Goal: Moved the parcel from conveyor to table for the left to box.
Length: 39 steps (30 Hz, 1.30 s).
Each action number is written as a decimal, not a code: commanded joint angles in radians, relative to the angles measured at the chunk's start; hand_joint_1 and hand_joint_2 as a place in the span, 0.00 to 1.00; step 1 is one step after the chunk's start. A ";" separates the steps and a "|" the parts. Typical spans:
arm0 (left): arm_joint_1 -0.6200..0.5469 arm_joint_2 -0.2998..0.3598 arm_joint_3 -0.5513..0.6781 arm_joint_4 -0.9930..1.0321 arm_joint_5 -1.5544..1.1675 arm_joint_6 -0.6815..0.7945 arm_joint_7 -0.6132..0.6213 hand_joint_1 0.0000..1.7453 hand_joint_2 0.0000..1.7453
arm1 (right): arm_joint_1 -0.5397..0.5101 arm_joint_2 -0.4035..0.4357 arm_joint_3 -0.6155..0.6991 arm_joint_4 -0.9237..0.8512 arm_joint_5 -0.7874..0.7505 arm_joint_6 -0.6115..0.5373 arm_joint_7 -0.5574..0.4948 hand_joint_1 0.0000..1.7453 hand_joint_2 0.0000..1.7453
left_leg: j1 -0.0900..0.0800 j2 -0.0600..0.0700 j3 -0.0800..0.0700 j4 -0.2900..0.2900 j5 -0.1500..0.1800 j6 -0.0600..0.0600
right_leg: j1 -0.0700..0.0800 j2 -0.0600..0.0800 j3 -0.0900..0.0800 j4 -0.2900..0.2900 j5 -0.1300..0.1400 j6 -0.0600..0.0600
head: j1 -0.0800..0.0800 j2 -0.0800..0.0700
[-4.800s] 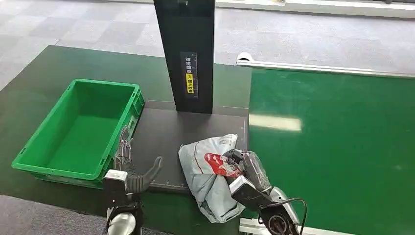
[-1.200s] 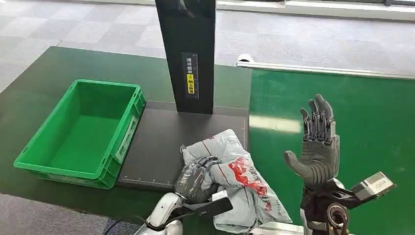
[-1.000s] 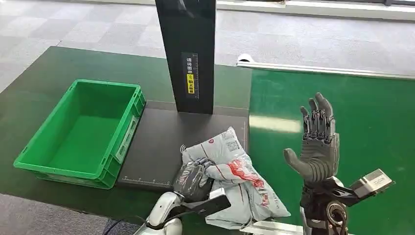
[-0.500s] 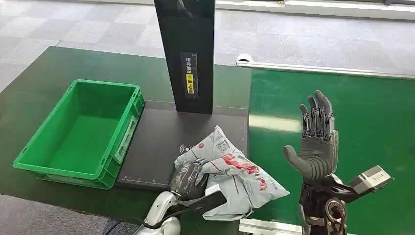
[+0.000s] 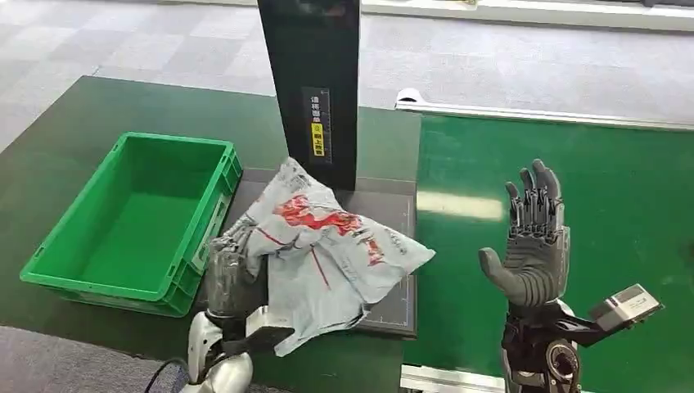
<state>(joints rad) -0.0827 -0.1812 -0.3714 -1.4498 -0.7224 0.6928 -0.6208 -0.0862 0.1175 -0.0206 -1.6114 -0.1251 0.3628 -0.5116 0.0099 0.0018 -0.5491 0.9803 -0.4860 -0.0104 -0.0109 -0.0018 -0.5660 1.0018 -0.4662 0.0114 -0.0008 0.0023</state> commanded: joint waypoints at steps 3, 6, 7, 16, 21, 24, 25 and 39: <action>0.041 -0.009 0.208 -0.435 0.021 0.005 -0.077 1.00 1.00 | 0.016 0.002 -0.023 -0.017 -0.009 -0.021 0.009 0.00 1.00 | 0.001 0.002 -0.001 0.001 0.000 0.000 | 0.001 0.002 -0.002 0.000 0.000 -0.001 | 0.000 0.000; 0.028 -0.035 0.252 -0.454 -0.005 0.005 -0.077 1.00 1.00 | -0.001 0.005 -0.024 -0.008 -0.012 -0.023 0.014 0.00 1.00 | 0.001 0.001 -0.001 0.000 0.001 0.000 | 0.001 0.001 -0.001 -0.001 0.001 -0.001 | 0.000 0.000; 0.012 -0.047 0.278 -0.437 -0.012 0.005 -0.077 1.00 1.00 | -0.019 0.008 -0.025 0.002 -0.014 -0.026 0.021 0.00 1.00 | 0.000 0.001 -0.001 0.000 0.000 0.000 | 0.001 0.001 -0.001 -0.001 0.001 -0.001 | 0.000 0.000; -0.419 0.080 0.546 0.340 -0.115 0.005 0.181 1.00 1.00 | -0.055 0.013 -0.025 0.024 -0.011 -0.022 0.053 0.00 1.00 | -0.001 -0.005 0.003 -0.003 0.005 0.000 | -0.001 -0.005 0.003 -0.001 0.001 -0.001 | 0.000 0.000; -0.540 0.094 0.599 0.540 -0.177 0.005 0.192 1.00 1.00 | -0.063 0.005 -0.026 0.034 -0.014 -0.027 0.059 0.00 1.00 | 0.001 -0.004 0.000 -0.002 0.008 -0.002 | 0.002 -0.004 -0.001 -0.001 0.006 -0.005 | 0.000 0.000; -0.540 0.094 0.599 0.540 -0.177 0.005 0.192 1.00 1.00 | -0.063 0.005 -0.026 0.034 -0.014 -0.027 0.059 0.00 1.00 | 0.002 -0.001 0.000 -0.001 0.006 -0.002 | 0.002 -0.001 0.000 0.000 0.005 -0.004 | 0.000 0.000; -0.540 0.094 0.599 0.540 -0.177 0.005 0.192 1.00 1.00 | -0.063 0.005 -0.026 0.034 -0.014 -0.027 0.059 0.00 1.00 | 0.002 0.000 0.001 0.000 0.006 -0.002 | 0.002 0.000 0.000 0.001 0.004 -0.004 | 0.000 0.000; -0.589 0.097 0.576 0.666 -0.249 0.005 0.252 1.00 1.00 | -0.059 0.003 -0.028 0.031 -0.020 -0.033 0.063 0.00 1.00 | 0.002 -0.002 -0.004 0.000 0.006 -0.002 | 0.002 -0.002 -0.004 0.000 0.005 -0.005 | 0.000 0.000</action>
<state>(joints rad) -0.5677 -0.1007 0.2075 -0.9885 -0.9117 0.6950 -0.4227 -0.1186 0.1259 -0.0336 -1.6331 -0.1392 0.3369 -0.4570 0.0113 0.0015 -0.5528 0.9806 -0.4807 -0.0128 -0.0091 -0.0022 -0.5708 1.0027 -0.4622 0.0073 -0.0008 0.0023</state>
